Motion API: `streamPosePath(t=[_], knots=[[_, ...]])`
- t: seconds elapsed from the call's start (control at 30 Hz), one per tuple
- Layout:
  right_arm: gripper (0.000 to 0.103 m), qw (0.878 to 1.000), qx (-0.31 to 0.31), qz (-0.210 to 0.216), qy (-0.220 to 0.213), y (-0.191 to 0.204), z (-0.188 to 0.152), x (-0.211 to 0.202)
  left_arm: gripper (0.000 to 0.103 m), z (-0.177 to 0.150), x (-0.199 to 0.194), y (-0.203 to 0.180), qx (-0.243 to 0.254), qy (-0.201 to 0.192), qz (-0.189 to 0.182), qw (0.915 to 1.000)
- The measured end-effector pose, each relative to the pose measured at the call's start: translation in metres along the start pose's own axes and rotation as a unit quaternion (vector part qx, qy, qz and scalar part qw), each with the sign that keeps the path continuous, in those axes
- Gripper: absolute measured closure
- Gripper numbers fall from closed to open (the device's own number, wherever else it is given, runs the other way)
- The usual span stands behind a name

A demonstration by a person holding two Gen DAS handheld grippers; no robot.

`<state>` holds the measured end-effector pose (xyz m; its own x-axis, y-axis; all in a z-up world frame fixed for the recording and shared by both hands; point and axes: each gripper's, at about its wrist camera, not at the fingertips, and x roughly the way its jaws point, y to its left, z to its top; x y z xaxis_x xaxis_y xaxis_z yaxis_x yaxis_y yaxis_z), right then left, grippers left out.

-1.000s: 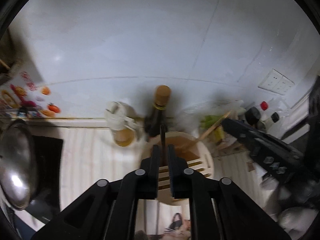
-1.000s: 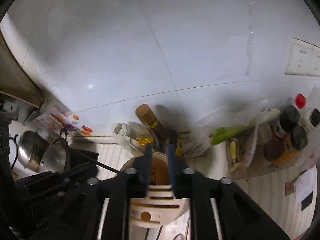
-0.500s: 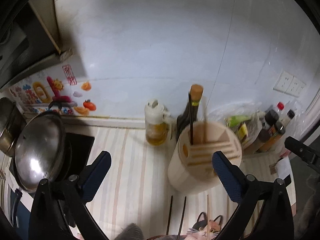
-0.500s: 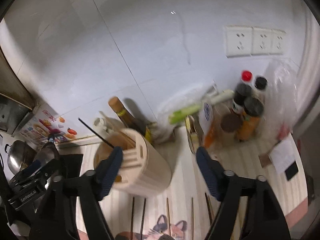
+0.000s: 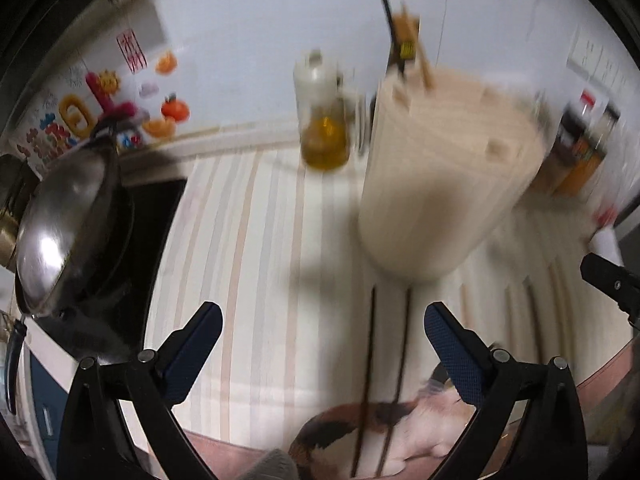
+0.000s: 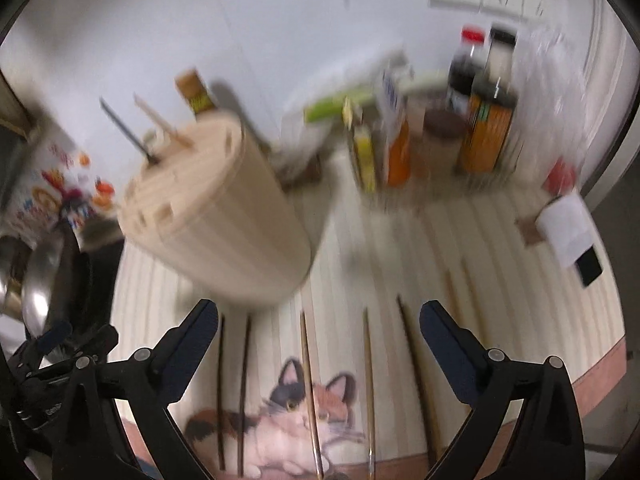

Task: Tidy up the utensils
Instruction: 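Grasp another dark chopstick with the left tool while the right tool grasps a light one, then lift both chopsticks and carry them over the chopstick holder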

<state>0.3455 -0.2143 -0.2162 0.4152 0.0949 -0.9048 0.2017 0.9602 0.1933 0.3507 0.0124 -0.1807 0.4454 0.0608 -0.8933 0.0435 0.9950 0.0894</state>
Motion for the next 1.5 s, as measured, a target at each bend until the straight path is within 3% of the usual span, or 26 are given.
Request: streamPosePath(t=[0.07, 0.13, 0.2, 0.33, 0.4, 0.57, 0.67, 0.73, 0.8, 1.03, 1.33, 1.5], knots=[[0.009, 1.0, -0.004, 0.003, 0.025, 0.002, -0.012, 0.016, 0.0, -0.012, 0.017, -0.001, 0.004, 0.023, 0.009, 0.9997], [0.039, 0.998, -0.007, 0.004, 0.063, 0.004, -0.024, 0.039, 0.0, -0.021, 0.03, -0.003, 0.007, 0.039, 0.015, 0.9991], [0.051, 0.995, -0.013, 0.007, 0.101, 0.007, -0.039, 0.063, 0.0, -0.029, 0.046, -0.004, 0.01, 0.054, 0.012, 0.9984], [0.055, 0.989, -0.027, -0.001, 0.147, 0.012, -0.055, 0.098, 0.004, -0.04, 0.077, -0.01, 0.021, 0.091, 0.002, 0.9956], [0.055, 0.987, -0.03, -0.004, 0.161, 0.013, -0.061, 0.108, 0.022, -0.044, 0.093, -0.016, 0.03, 0.114, -0.012, 0.9929], [0.057, 0.982, -0.039, -0.008, 0.184, 0.017, -0.07, 0.127, 0.041, -0.052, 0.122, -0.03, 0.061, 0.149, -0.017, 0.9869], [0.066, 0.98, -0.049, -0.013, 0.194, 0.02, -0.073, 0.135, 0.059, -0.057, 0.131, -0.036, 0.078, 0.159, -0.021, 0.9839], [0.083, 0.977, -0.057, -0.02, 0.205, 0.023, -0.077, 0.141, 0.073, -0.06, 0.13, -0.037, 0.081, 0.154, -0.031, 0.9842], [0.093, 0.975, -0.07, -0.03, 0.206, 0.027, -0.082, 0.145, 0.097, -0.061, 0.131, -0.036, 0.067, 0.162, -0.053, 0.9832], [0.096, 0.967, -0.05, -0.024, 0.248, 0.015, -0.098, 0.14, 0.099, -0.082, 0.129, -0.004, -0.018, 0.201, -0.062, 0.9775], [0.095, 0.946, -0.049, -0.031, 0.32, 0.009, -0.094, 0.148, 0.093, -0.098, 0.13, 0.013, -0.014, 0.243, -0.103, 0.9643], [0.095, 0.938, -0.062, -0.041, 0.337, 0.017, -0.096, 0.157, 0.089, -0.104, 0.129, -0.005, 0.015, 0.241, -0.099, 0.9654]])
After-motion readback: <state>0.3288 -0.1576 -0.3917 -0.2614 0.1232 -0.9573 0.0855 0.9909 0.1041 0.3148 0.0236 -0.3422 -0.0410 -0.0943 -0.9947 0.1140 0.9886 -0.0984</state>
